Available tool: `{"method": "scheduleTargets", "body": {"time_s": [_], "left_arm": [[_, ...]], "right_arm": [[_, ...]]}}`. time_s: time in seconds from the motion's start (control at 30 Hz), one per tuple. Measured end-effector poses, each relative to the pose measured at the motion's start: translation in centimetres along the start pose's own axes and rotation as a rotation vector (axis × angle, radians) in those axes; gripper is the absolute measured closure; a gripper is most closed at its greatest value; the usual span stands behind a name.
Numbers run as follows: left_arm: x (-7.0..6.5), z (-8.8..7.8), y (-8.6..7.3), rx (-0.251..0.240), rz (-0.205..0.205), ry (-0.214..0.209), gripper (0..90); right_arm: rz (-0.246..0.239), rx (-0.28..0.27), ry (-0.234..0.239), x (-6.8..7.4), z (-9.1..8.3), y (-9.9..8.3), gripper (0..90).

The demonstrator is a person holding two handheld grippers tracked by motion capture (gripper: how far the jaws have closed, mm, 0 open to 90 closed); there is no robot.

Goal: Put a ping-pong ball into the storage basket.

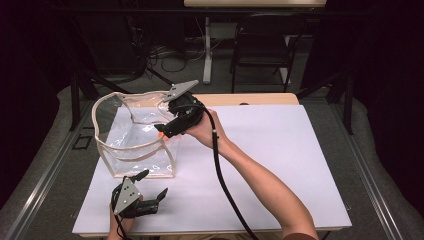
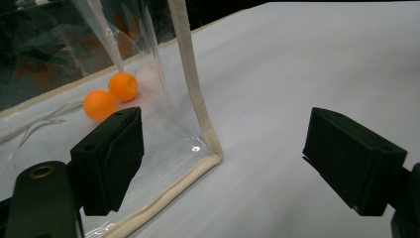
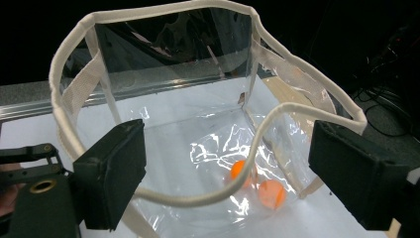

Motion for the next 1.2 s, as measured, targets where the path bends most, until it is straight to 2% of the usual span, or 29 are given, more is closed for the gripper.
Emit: {"method": "scheduleTargets", "body": {"time_s": [0.4,0.73,1.2], "left_arm": [[0.0,0.0,0.0,-0.001,-0.001,0.000,15.8],[-0.1,0.1,0.1,-0.002,-0.001,-0.002,15.8],[-0.2,0.1,0.2,-0.004,-0.004,-0.004,15.8]], "right_arm": [[0.026,0.006,-0.004,-0.9,-2.3,-2.2,12.9],[0.049,0.028,-0.018,-1.6,-3.2,-4.2,10.8],[0.060,0.045,-0.020,-1.6,-3.9,-5.7,7.8]]}}
Point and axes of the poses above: each handheld gripper's, and its own axes: z roughly forward along the jaws, y roughly out of its top, x roughly to its left, the point moved 8 cm from there along z, roughly forward along the jaws, and after that the axes turned 2 degrees about y, right-handed, at the moved point
